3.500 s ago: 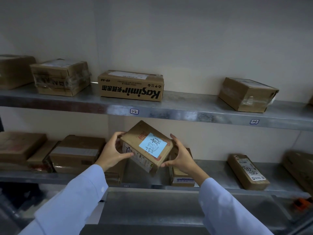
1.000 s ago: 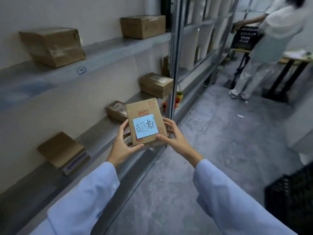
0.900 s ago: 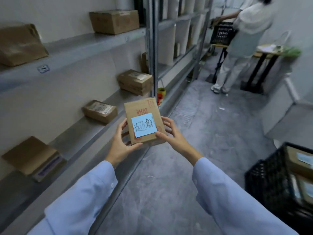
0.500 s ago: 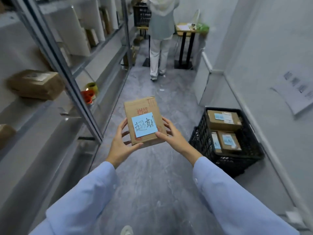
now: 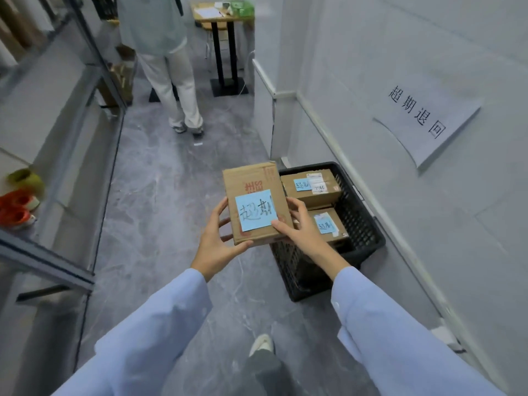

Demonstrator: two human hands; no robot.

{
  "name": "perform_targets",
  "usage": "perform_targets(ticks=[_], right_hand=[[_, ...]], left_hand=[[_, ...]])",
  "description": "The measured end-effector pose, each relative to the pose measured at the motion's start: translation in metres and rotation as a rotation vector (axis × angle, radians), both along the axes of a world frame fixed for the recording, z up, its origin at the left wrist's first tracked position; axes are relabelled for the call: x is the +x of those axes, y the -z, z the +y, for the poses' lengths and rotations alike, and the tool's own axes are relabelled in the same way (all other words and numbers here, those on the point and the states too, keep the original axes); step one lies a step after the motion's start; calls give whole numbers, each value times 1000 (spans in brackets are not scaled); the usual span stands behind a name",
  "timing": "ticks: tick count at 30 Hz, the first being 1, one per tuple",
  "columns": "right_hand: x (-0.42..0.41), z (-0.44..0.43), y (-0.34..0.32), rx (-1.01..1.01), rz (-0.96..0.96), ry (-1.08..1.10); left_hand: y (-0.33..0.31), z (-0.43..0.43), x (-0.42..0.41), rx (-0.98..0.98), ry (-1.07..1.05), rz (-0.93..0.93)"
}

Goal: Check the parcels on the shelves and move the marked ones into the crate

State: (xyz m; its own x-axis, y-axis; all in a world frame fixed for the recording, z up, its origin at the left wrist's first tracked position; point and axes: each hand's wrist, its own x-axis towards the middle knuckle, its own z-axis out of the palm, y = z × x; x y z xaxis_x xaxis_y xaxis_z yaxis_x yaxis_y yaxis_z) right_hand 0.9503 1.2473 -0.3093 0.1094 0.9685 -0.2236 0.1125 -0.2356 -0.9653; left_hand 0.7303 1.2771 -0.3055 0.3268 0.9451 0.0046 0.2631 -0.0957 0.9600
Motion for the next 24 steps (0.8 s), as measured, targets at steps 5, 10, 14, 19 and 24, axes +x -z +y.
perform_targets(ticks=[5,10,14,19,24], right_hand=[[47,54,24,-39,20,104],[86,81,52,-117,86,171],[122,97,78,-215,125,180],[168,112,115,-333,184,197],[218,129,160,-430,220,182]], left_hand=[[13,68,54,-34,87,36],[40,110,91,-128,177,78],[68,137,121,-203,241,141],[96,165,162,-279,262,189],[122,181,194,-279,170,286]])
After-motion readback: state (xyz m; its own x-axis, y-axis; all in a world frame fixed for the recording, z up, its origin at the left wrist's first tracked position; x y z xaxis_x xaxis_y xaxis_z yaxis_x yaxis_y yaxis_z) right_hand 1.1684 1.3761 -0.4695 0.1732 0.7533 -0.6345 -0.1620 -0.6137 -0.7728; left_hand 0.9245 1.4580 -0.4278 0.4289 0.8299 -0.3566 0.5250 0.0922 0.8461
